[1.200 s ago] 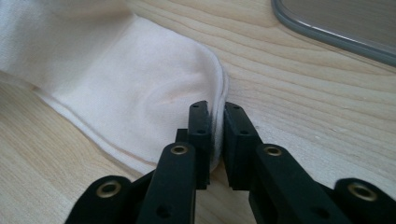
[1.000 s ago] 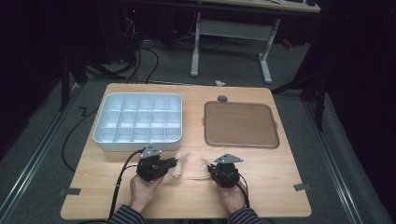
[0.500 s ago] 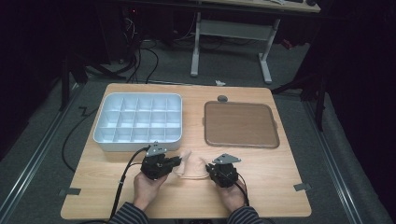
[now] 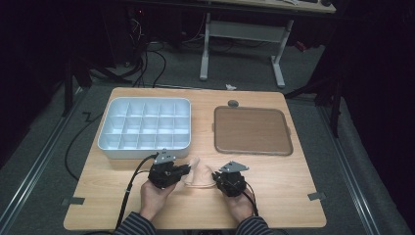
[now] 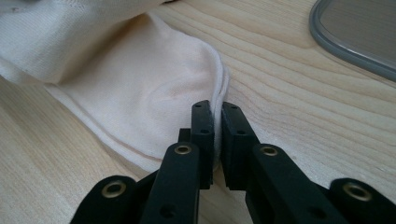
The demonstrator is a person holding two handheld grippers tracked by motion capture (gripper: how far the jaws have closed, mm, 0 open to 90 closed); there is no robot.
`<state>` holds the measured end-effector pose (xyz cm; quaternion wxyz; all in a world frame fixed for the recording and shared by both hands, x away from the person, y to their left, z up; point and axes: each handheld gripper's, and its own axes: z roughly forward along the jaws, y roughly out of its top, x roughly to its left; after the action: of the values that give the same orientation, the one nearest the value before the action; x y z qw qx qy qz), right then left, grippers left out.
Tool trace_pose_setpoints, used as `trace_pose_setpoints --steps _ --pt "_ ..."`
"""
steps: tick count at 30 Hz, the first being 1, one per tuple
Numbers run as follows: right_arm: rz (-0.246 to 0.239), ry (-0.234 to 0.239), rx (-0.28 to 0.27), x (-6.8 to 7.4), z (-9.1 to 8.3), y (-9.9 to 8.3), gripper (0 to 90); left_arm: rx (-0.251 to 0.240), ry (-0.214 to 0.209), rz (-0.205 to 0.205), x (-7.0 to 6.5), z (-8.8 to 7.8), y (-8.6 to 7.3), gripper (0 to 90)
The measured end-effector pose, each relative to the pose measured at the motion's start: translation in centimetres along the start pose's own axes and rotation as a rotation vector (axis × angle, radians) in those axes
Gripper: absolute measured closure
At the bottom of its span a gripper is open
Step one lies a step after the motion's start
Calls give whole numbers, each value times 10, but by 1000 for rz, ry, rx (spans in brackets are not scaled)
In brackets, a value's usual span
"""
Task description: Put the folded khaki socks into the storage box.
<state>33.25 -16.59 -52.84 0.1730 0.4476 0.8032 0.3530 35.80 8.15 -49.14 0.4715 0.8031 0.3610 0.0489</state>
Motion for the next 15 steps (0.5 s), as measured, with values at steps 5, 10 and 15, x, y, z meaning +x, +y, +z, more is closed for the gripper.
trace_pose_setpoints --steps 5,10,15 --pt "-8 1 -2 1 1 0 849 7 -6 5 -2 4 0 854" --pt "-11 -1 -3 3 1 1 849 0 -9 16 -5 6 0 854" --pt "-16 2 -6 5 3 1 849 8 -15 16 -7 10 0 854"
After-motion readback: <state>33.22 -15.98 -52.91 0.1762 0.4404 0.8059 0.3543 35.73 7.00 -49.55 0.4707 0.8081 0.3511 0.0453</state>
